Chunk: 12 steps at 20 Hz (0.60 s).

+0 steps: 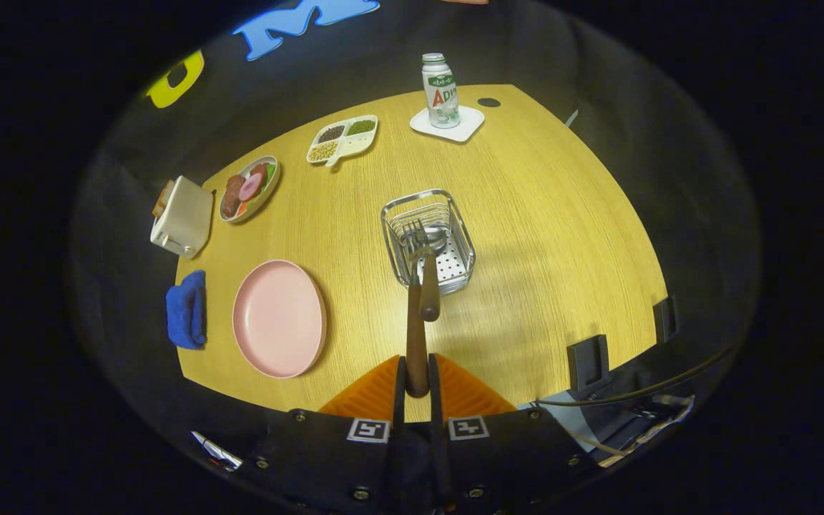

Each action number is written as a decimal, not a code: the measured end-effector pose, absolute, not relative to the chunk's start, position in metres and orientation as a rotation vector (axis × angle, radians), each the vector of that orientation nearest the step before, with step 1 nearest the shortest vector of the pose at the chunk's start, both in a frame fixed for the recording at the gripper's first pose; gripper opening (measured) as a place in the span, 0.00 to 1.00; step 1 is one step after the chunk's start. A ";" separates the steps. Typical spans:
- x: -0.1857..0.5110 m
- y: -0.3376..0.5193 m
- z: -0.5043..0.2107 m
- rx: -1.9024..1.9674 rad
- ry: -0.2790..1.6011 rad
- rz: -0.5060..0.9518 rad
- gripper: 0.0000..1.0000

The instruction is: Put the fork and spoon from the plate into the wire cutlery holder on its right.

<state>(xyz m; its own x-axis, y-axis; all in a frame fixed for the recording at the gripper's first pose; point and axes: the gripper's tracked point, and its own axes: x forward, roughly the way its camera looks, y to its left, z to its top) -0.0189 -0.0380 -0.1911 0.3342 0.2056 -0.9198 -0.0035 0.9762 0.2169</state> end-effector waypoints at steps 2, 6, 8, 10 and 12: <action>-0.016 -0.036 -0.183 0.199 1.197 0.142 0.35; -0.016 -0.038 -0.179 0.217 1.175 0.132 0.62; -0.018 -0.038 -0.180 0.226 1.173 0.131 0.62; -0.019 -0.039 -0.179 0.233 1.168 0.130 0.62; -0.017 -0.040 -0.176 0.234 1.149 0.123 0.63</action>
